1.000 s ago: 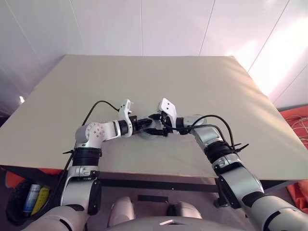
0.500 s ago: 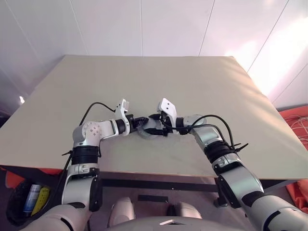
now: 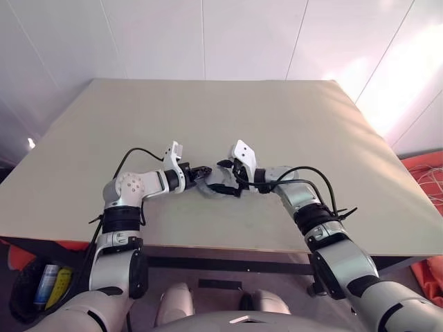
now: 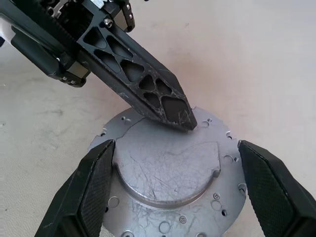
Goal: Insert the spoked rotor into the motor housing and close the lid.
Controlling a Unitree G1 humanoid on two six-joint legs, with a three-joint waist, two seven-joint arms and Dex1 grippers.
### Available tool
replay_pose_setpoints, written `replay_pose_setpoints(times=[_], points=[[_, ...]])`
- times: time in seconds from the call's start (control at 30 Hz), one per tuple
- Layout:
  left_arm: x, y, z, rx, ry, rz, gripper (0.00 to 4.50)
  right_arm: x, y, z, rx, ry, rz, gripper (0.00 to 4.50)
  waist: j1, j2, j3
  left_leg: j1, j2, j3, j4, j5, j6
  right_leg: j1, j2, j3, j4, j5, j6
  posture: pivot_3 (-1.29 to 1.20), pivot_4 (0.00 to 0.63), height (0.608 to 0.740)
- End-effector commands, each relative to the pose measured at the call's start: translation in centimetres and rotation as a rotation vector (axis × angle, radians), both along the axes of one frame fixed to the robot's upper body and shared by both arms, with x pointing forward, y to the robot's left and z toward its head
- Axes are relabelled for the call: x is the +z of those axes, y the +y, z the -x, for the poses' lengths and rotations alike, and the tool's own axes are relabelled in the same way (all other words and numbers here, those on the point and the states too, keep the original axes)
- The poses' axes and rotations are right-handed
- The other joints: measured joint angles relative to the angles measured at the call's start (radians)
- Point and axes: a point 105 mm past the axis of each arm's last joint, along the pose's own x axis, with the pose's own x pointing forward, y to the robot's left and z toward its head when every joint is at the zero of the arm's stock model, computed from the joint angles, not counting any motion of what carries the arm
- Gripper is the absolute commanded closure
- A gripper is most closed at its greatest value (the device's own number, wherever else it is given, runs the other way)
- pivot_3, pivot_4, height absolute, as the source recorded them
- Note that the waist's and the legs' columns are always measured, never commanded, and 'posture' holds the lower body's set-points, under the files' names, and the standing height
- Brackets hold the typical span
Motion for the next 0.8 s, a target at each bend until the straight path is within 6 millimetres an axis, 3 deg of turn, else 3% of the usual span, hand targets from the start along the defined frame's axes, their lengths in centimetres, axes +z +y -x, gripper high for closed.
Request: replay_pose_setpoints(times=[0.03,0.17,0.23,0.43,0.8], points=[[-0.5,0.6,-0.3,0.016,0.029,-0.032,4.50,1.2,-0.5,0.6,0.034,0.020,-0.055,0.03,0.000,-0.001,0.000,0.000,0.000,0.000,0.000,0.000,0.000,0.000,0.000,0.001,-0.001,0.000,0.000,0.00,0.000,0.740],[-0.4,0.8,-0.6,0.023,0.030,-0.028,4.50,2.5,-0.6,1.2,0.071,0.041,-0.107,0.03,0.002,-0.002,-0.001,-0.007,-0.001,0.000,0.000,0.000,0.003,-0.007,0.000,0.002,0.002,0.004,0.004,0.00,0.000,0.740],[-0.4,0.8,-0.7,0.025,0.030,-0.028,4.50,3.1,-0.7,1.4,0.083,0.048,-0.125,0.03,0.003,-0.002,-0.001,-0.013,-0.002,0.000,0.002,-0.001,0.007,-0.015,0.000,0.005,0.012,0.008,-0.006,0.00,0.000,0.740],[-0.4,1.1,-0.9,0.037,0.027,-0.022,4.50,5.1,-1.3,0.7,0.047,0.045,-0.193,0.03,0.004,-0.003,-0.001,-0.036,-0.004,-0.002,0.008,0.000,0.009,-0.041,-0.001,0.007,0.033,-0.001,-0.012,0.00,0.000,0.740],[0.8,1.6,-1.7,0.054,-0.026,0.005,4.50,4.9,-1.5,0.5,0.025,0.034,-0.179,0.03,0.006,-0.002,-0.001,-0.035,-0.001,-0.005,0.020,-0.002,0.011,-0.036,-0.001,0.006,0.035,-0.001,-0.012,0.00,0.000,0.740]])
